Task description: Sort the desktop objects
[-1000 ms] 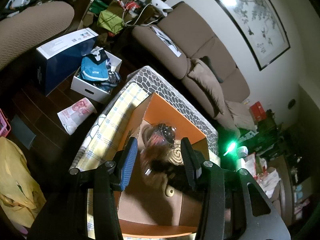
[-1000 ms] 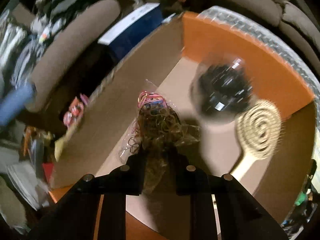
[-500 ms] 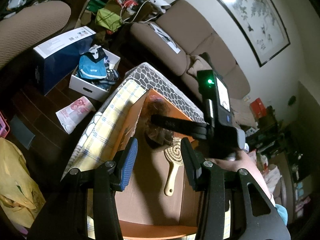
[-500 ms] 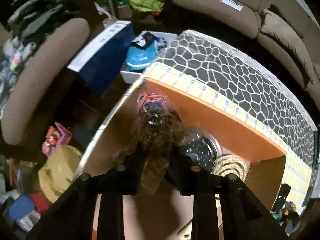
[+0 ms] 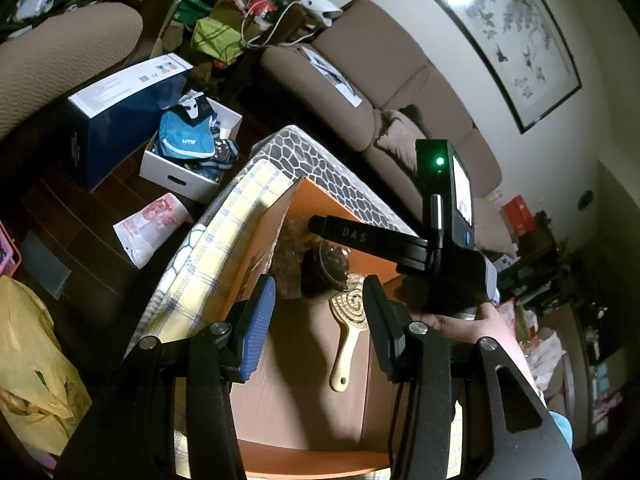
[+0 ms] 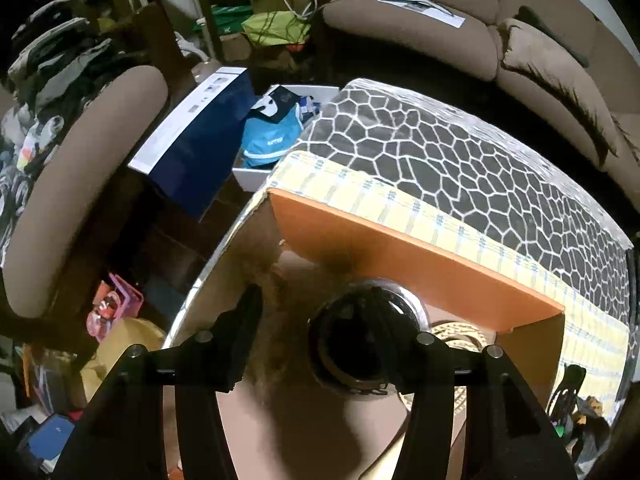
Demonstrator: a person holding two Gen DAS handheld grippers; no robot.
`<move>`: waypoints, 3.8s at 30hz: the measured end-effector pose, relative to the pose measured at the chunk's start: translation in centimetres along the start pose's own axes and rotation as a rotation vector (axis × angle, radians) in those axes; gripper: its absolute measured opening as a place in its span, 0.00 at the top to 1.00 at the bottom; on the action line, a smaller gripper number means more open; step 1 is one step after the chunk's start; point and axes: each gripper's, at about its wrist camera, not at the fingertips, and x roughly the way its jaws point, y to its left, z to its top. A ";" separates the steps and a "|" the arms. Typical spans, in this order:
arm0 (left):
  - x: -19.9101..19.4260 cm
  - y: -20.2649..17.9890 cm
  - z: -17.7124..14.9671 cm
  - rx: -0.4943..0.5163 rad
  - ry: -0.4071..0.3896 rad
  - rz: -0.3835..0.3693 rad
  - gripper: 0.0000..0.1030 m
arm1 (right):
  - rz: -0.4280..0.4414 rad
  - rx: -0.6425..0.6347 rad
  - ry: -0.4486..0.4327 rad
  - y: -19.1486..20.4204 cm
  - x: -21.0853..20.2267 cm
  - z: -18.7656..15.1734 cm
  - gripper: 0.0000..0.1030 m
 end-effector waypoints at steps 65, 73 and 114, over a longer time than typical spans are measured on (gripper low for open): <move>7.0 -16.5 -12.7 0.525 0.213 0.138 0.00 | -0.142 0.218 -0.312 -16.3 -17.9 -24.9 0.01; 8.9 -19.8 -16.4 0.611 0.253 0.136 0.00 | -0.167 0.340 -0.302 -22.1 -18.9 -28.4 0.01; 16.1 -24.2 -25.7 0.827 0.301 0.264 0.49 | 0.065 0.528 -0.118 -29.0 -10.0 -32.9 0.85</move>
